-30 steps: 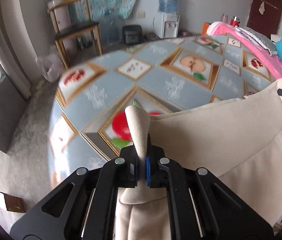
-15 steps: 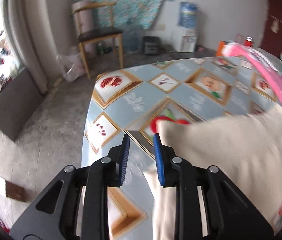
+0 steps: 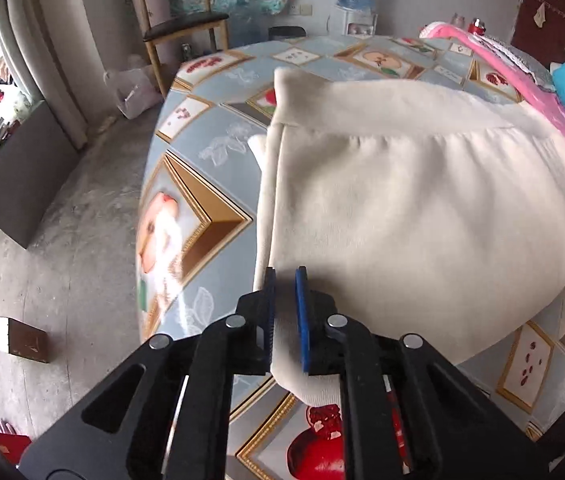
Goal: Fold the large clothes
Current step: 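Fold the lifted jacket over onto itself and lower it with both tools, then open both tools and pull them back from the folded jacket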
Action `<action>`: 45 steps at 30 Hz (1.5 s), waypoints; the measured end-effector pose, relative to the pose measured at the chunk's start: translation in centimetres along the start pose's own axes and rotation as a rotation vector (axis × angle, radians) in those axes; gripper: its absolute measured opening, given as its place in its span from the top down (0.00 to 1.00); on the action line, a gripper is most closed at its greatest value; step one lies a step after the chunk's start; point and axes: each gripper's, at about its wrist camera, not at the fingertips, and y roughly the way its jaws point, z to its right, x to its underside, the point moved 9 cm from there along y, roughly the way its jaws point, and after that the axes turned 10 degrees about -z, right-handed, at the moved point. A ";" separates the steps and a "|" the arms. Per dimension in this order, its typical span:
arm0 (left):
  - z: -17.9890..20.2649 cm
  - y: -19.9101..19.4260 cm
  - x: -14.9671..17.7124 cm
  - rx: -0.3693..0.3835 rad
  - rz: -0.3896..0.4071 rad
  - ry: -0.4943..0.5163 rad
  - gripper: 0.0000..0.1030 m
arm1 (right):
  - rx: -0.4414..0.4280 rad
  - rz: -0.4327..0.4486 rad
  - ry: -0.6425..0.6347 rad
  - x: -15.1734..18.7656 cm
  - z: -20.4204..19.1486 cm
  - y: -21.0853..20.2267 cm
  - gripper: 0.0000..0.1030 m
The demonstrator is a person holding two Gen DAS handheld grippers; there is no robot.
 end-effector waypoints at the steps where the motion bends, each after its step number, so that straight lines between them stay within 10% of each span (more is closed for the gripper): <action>1: 0.0 -0.8 -0.1 -0.016 0.017 0.004 0.90 | 0.020 0.022 -0.008 -0.2 -0.2 -1.1 0.76; 8: 6.4 -3.4 -1.2 0.088 0.092 0.085 0.89 | -0.063 0.063 -0.184 0.0 -9.5 -1.8 0.76; 15: 8.3 -1.3 1.1 0.017 0.023 0.124 0.89 | -0.047 -0.029 -0.159 0.8 -9.4 0.4 0.76; 20: 11.6 -4.7 -0.7 0.138 0.093 0.136 0.89 | -0.189 0.077 -0.261 -0.1 -17.0 -2.0 0.76; 24: 14.3 -1.3 0.1 0.138 0.006 0.167 0.89 | -0.184 -0.004 -0.332 1.5 -21.1 2.5 0.76; 38: 15.3 0.8 -3.2 0.218 0.007 0.113 0.89 | -0.216 0.006 -0.476 1.2 -24.4 0.6 0.76; 45: 13.1 0.3 -6.6 0.165 0.064 0.055 0.74 | -0.172 0.087 -0.341 -6.0 -20.5 -1.6 0.77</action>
